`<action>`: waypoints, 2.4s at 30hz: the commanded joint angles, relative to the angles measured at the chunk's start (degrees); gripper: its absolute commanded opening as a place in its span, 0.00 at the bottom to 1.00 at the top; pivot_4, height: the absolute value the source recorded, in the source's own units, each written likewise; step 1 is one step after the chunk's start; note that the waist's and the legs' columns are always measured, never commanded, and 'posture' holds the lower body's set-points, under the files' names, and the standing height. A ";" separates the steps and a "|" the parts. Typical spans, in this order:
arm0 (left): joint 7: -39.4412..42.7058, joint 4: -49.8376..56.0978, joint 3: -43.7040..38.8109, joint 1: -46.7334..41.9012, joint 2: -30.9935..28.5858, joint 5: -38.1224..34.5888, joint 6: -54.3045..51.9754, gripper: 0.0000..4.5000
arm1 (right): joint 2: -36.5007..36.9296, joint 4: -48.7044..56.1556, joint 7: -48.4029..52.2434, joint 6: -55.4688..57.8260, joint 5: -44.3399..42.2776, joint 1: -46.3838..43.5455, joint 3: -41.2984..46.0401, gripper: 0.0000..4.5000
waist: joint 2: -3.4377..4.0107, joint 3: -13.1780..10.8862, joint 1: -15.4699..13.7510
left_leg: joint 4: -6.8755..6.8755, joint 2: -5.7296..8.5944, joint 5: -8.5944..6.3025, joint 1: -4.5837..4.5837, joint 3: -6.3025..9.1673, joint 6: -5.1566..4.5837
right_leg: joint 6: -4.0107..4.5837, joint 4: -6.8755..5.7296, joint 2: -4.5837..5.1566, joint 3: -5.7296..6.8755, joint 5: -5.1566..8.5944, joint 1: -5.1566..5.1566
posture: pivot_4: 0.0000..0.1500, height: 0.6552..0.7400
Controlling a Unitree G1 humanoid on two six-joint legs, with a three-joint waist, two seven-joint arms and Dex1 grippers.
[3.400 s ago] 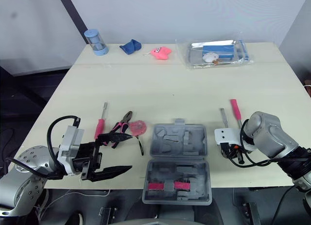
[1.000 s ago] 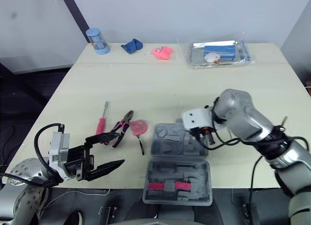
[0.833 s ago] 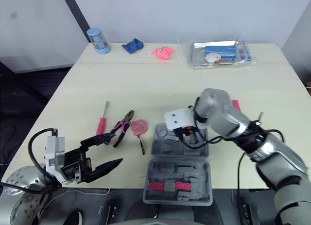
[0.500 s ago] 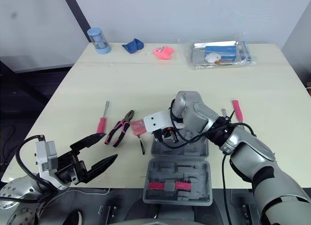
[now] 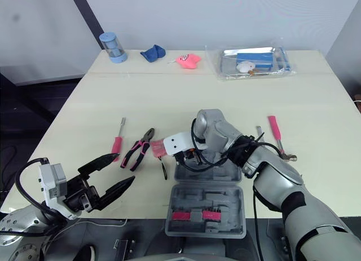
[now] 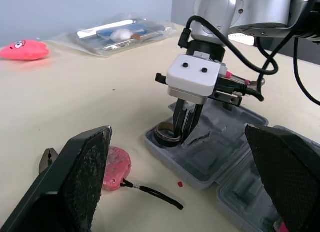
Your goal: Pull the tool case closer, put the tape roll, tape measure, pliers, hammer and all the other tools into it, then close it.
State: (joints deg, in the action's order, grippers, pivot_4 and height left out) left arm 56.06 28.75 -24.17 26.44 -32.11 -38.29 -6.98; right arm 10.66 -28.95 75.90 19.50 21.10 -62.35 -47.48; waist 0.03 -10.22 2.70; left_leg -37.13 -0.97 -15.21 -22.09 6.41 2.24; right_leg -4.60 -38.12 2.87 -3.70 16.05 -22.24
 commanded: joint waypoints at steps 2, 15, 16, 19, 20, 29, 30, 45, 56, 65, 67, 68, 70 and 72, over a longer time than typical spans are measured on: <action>0.11 1.09 -1.11 0.12 -0.41 -0.22 1.13 1.00 | -0.95 -0.52 0.12 -1.26 0.59 -1.61 1.40 0.01 | 0.00 0.00 -0.01 | 0.00 0.00 0.00 0.00 0.00 0.00 | 0.00 0.00 0.00 0.00 0.00 0.00 | 1.00 1.00; 0.73 0.55 -1.22 0.14 -0.75 -0.21 1.05 1.00 | -1.92 -0.30 -0.15 -1.60 0.72 -1.72 2.99 0.01 | 0.00 0.00 0.14 | 0.02 0.00 0.00 0.00 0.00 0.00 | 0.00 0.00 0.00 0.00 0.00 -0.01 | 1.00 1.00; 0.81 0.50 -1.24 0.17 -0.74 -0.22 1.06 1.00 | -1.88 -0.21 0.29 -1.51 0.78 -1.67 2.83 0.01 | 0.01 0.00 0.22 | 0.02 0.00 0.00 0.00 0.00 0.00 | 0.00 0.00 0.00 0.00 0.00 -0.01 | 1.00 1.00; 0.99 0.33 -1.15 0.17 -0.78 -0.19 1.02 1.00 | -1.72 0.22 1.14 -1.32 0.80 -1.21 2.54 0.25 | 0.01 0.00 0.34 | 0.02 0.00 0.00 -0.01 0.00 0.00 | 0.00 0.00 0.00 0.00 0.00 -0.01 | 1.00 1.00; 1.05 0.17 -1.13 0.13 -0.83 -0.11 1.02 1.00 | -1.78 0.02 0.91 -1.45 0.87 -1.15 2.60 0.34 | 0.00 0.00 0.41 | 0.02 0.00 0.00 -0.01 0.00 0.00 | 0.00 0.00 0.00 0.00 0.00 -0.01 | 1.00 1.00; 1.73 -0.75 -1.47 -0.05 -1.41 -0.15 1.06 1.00 | -1.25 1.09 0.74 -0.71 0.85 -1.36 3.51 1.00 | 0.01 -0.01 1.22 | 0.03 0.00 0.00 0.00 0.01 0.00 | 0.00 0.00 0.00 0.00 0.00 -0.02 | 1.00 1.00; 1.75 -0.77 -1.40 -0.08 -1.44 -0.18 1.07 1.00 | -1.05 1.52 0.95 -0.42 0.76 -1.35 3.69 1.00 | 0.01 -0.01 1.23 | 0.04 0.00 0.00 0.00 0.02 0.00 | 0.00 0.00 0.00 0.00 0.00 -0.02 | 1.00 1.00; 2.63 -1.85 -1.17 -1.26 -2.18 -0.38 0.71 1.00 | -0.61 9.14 -3.82 7.28 -6.10 2.95 14.08 1.00 | 0.00 0.00 1.21 | 0.04 0.00 0.00 -0.01 0.02 -0.01 | 0.00 0.00 0.00 -0.01 0.00 -0.03 | 1.00 1.00; 3.30 -3.17 -1.71 -2.47 -3.52 -0.88 -0.03 1.00 | -1.01 16.06 -15.79 4.95 -13.90 17.60 23.52 0.47 | 0.00 0.00 1.30 | 0.06 0.01 -0.01 -0.02 0.02 -0.01 | 0.00 -0.02 -0.01 -0.03 0.00 -0.03 | 1.00 1.00; 3.95 -4.41 -1.33 -4.76 -5.18 -1.23 -0.94 1.00 | -1.92 14.47 -19.60 -0.42 -16.54 22.99 23.63 0.38 | -0.01 0.00 1.26 | 0.06 0.01 -0.01 -0.02 -0.01 -0.01 | 0.00 -0.02 0.00 -0.06 0.00 -0.03 | 1.00 1.00; 4.37 -4.71 -1.50 -5.00 -5.54 -1.22 -1.21 1.00 | -2.32 13.42 -20.84 -0.66 -16.27 22.73 23.52 0.38 | -0.01 0.00 1.30 | 0.06 0.01 -0.01 -0.01 -0.01 -0.01 | 0.00 -0.02 -0.01 -0.06 0.00 -0.03 | 1.00 1.00; 4.53 -4.83 -1.58 -5.12 -5.66 -1.21 -1.33 1.00 | -2.45 13.12 -21.02 -0.67 -16.41 22.66 23.52 0.38 | -0.01 0.00 1.30 | 0.06 0.01 -0.01 0.00 -0.01 -0.01 | 0.00 -0.02 -0.01 -0.06 0.00 -0.02 | 1.00 1.00; 4.70 -4.99 -1.71 -5.36 -5.83 -1.22 -1.53 1.00 | -2.65 12.53 -21.37 -0.76 -16.73 22.62 23.62 0.38 | -0.01 0.00 1.26 | 0.06 0.01 -0.01 0.00 -0.01 -0.01 | 0.00 -0.02 -0.01 -0.06 0.00 -0.03 | 1.00 1.00; 4.79 -5.11 -1.76 -5.59 -6.03 -1.24 -1.67 1.00 | -2.64 11.72 -21.72 -0.69 -16.64 22.68 23.45 0.38 | -0.01 0.00 1.25 | 0.06 0.01 0.00 -0.01 -0.01 -0.01 | 0.00 -0.01 0.00 -0.06 0.00 -0.02 | 1.00 1.00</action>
State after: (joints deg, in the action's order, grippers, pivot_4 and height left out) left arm 60.38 23.14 -24.37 20.82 -37.57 -38.47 -8.70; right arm 8.53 -17.74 54.51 19.71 5.15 -39.19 -24.29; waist 0.02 -10.22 3.95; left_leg -37.08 -0.96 -15.21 -22.10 6.40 2.23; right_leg -4.60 -38.14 2.87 -3.76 16.05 -22.26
